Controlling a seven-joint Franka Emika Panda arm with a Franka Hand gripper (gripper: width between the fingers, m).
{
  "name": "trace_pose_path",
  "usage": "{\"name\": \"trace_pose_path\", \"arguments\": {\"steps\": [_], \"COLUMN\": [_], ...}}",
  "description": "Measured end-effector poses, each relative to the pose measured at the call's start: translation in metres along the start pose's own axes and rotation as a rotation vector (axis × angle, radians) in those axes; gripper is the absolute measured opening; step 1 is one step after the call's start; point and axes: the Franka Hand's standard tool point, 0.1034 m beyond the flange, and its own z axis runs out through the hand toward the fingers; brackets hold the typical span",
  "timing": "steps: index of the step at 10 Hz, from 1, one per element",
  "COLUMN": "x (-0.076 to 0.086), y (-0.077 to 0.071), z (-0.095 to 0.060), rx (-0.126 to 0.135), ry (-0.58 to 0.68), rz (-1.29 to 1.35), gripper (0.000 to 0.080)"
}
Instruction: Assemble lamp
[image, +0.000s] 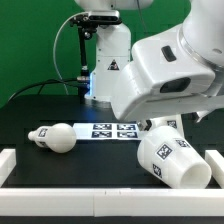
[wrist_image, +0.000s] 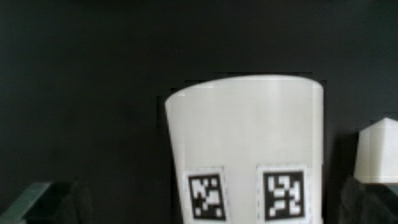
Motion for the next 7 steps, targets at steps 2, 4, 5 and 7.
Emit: {"name": "trace_pose_path", "arguments": {"steps": [2,4,5,7], "x": [0.005,0.012,0.013,0.012], "y": [0.001,0.001,0.004,0.002], "z": [0.003,0.008,0.009,0.007], "rx": [0.007,0.053,0.104,0.096], "ry": [0.008,0.013,0.02,0.031], "rz": [0.112,0.221,0.23,0.227], "gripper": [0.07,0.07,0.07,0.07]}}
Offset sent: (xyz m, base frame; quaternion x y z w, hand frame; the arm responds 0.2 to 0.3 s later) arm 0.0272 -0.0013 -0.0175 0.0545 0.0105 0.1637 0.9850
